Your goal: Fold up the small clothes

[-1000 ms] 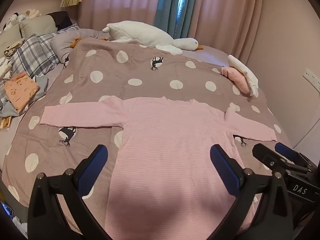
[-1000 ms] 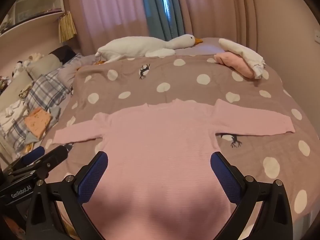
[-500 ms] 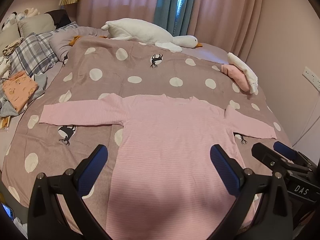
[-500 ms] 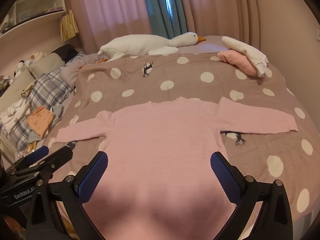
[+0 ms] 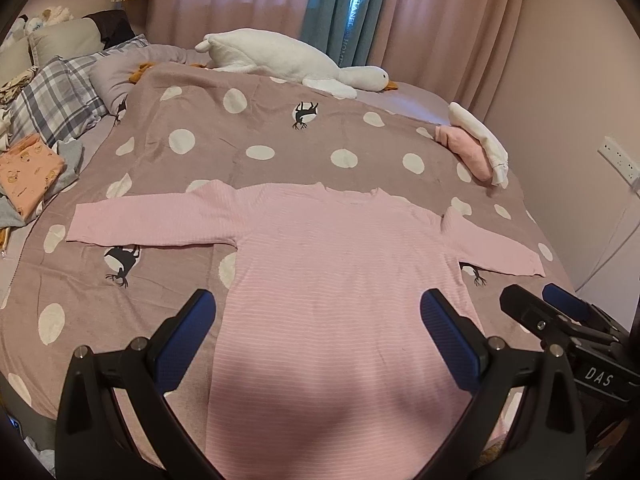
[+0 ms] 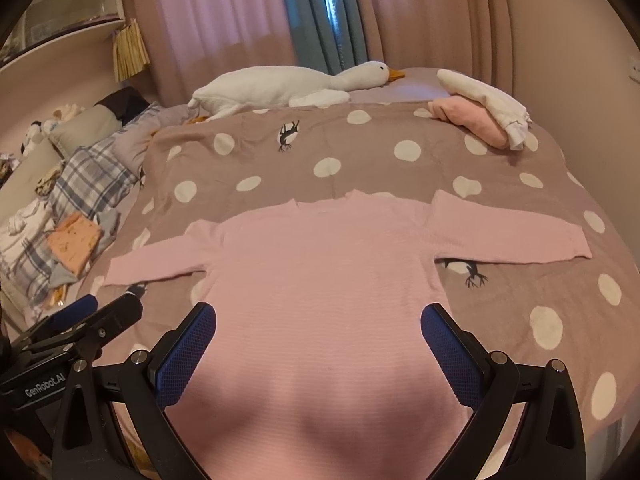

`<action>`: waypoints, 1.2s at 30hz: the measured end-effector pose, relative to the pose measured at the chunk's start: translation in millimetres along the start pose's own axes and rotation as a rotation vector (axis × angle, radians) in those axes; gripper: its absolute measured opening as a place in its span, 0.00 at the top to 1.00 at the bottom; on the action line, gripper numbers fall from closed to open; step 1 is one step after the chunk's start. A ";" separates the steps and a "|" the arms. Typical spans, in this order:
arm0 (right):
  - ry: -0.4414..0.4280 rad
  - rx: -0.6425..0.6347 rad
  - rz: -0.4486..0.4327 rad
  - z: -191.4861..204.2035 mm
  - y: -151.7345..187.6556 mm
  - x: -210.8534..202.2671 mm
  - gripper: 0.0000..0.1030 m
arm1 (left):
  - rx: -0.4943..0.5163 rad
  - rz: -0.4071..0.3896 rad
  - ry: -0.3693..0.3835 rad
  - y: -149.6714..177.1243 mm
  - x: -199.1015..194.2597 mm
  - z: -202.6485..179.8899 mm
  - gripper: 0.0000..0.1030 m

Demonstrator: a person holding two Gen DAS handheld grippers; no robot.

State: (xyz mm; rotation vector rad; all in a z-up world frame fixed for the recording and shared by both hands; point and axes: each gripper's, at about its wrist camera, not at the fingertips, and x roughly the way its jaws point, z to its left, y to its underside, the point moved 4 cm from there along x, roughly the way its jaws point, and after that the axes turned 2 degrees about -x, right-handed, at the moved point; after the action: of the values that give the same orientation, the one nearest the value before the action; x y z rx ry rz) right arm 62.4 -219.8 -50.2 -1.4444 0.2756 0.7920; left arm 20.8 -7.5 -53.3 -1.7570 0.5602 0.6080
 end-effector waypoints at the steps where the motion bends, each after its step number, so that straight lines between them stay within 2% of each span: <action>1: 0.003 0.004 0.001 -0.4 0.2 -0.1 0.01 | 0.000 0.001 0.001 -0.4 0.0 -0.2 0.01; 9: 0.024 0.001 0.003 -2.1 0.2 -1.2 0.01 | 0.004 -0.001 -0.002 0.7 -0.5 -1.7 0.01; 14: 0.002 0.030 -0.001 -2.7 -0.1 -1.8 0.01 | 0.001 -0.001 -0.006 1.0 -0.1 -2.6 0.01; 33: 0.017 0.033 0.009 -7.1 -1.1 -0.6 0.01 | -0.001 0.009 0.003 1.3 -0.8 0.7 0.01; 36: 0.024 0.032 0.022 -7.7 -0.7 0.2 0.05 | 0.000 0.014 0.006 1.3 0.8 0.9 0.01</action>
State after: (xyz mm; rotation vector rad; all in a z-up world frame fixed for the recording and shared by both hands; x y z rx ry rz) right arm 65.2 -227.0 -50.9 -1.4234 0.3217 0.7850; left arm 20.4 -7.1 -55.0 -1.7568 0.5776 0.6125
